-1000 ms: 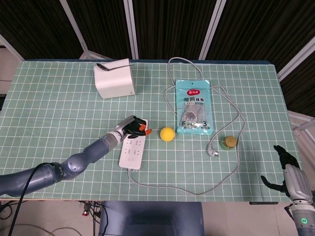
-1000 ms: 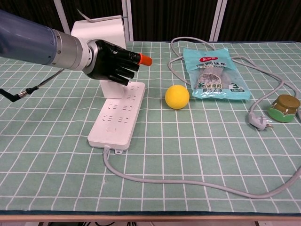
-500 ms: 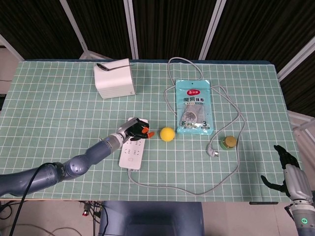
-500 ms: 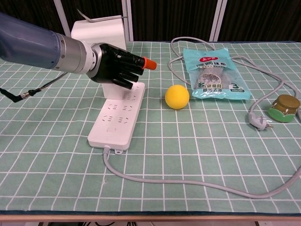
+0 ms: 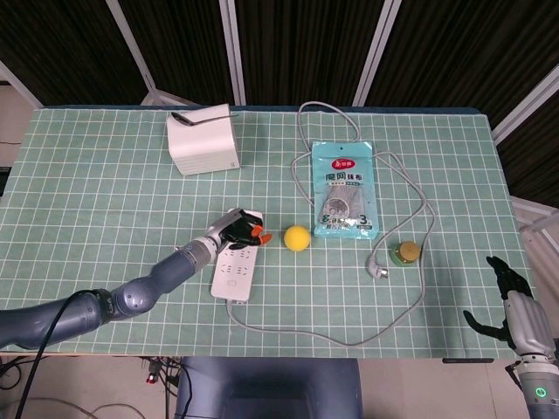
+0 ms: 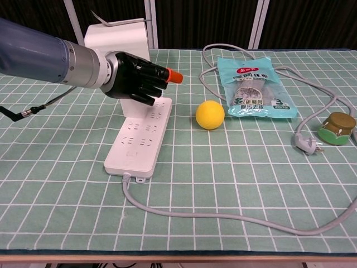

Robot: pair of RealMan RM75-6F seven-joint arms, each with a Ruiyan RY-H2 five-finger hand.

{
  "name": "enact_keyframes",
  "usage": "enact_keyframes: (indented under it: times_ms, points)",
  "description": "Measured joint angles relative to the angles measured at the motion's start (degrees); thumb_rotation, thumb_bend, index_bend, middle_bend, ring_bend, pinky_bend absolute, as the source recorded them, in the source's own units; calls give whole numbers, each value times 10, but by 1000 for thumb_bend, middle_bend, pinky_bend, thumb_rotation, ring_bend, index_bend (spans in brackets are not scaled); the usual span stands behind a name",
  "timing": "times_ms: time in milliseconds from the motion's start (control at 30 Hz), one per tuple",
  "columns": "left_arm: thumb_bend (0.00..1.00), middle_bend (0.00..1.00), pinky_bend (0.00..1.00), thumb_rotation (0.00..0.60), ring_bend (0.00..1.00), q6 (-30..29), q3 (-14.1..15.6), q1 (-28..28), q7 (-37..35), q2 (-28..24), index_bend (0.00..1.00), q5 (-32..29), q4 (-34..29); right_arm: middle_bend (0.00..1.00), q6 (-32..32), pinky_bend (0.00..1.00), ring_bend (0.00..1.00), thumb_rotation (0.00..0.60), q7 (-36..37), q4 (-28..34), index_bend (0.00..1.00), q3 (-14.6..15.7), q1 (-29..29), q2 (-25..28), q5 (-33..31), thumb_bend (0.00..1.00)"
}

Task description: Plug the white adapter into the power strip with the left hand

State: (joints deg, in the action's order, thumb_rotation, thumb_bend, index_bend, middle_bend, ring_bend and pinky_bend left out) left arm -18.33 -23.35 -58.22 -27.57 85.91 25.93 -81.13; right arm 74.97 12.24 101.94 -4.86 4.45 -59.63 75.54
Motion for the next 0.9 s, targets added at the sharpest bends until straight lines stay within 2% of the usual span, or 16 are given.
enact_keyframes:
  times_ms: [100, 133, 200, 267, 300, 367, 433, 533, 667, 900]
  points:
    - [321, 851, 871, 600, 784, -16, -15, 5, 1, -14, 657, 18, -22, 0, 11, 0, 0, 600, -6, -9, 0, 1, -1, -6, 12, 340]
    - [321, 775, 813, 600, 719, -20, -19, 7, 1, -19, 590, 23, -30, 0, 13, 0, 0, 600, -7, -11, 0, 1, -2, -8, 14, 340]
    - [321, 653, 716, 600, 613, -29, -28, 14, 3, -33, 524, 40, -52, 0, 15, 0, 0, 600, -8, -13, 0, 1, -2, -9, 16, 340]
    - [316, 482, 552, 600, 439, -33, -30, 21, 9, -48, 454, 61, -71, 0, 17, 0, 0, 600, -9, -15, 0, 2, -3, -10, 18, 340]
    - [310, 427, 491, 600, 380, -37, -30, 26, 17, -61, 418, 78, -85, 0, 19, 0, 0, 600, -10, -17, 0, 2, -3, -11, 20, 339]
    - [273, 276, 310, 600, 216, -45, -26, 37, 34, -81, 293, 108, -108, 0, 21, 0, 0, 600, -12, -19, 0, 2, -3, -13, 22, 340]
    - [247, 188, 211, 600, 135, -65, -14, 56, 57, -109, 216, 147, -145, 0, 22, 0, 0, 600, -14, -20, 0, 2, -3, -13, 23, 340]
    - [198, 97, 98, 600, 69, -113, 14, 89, 99, -147, 135, 198, -200, 0, 27, 0, 0, 600, -22, -24, 0, 2, -3, -16, 28, 340]
    - [123, 14, 7, 600, 0, -227, 58, 127, 186, -161, 55, 230, -226, 0, 45, 0, 0, 600, -42, -35, 0, 1, -4, -24, 40, 340]
    - [86, 0, 0, 600, 0, -518, 165, 234, 413, -153, 10, 305, -235, 0, 62, 0, 0, 600, -63, -45, 0, 0, -7, -37, 49, 340]
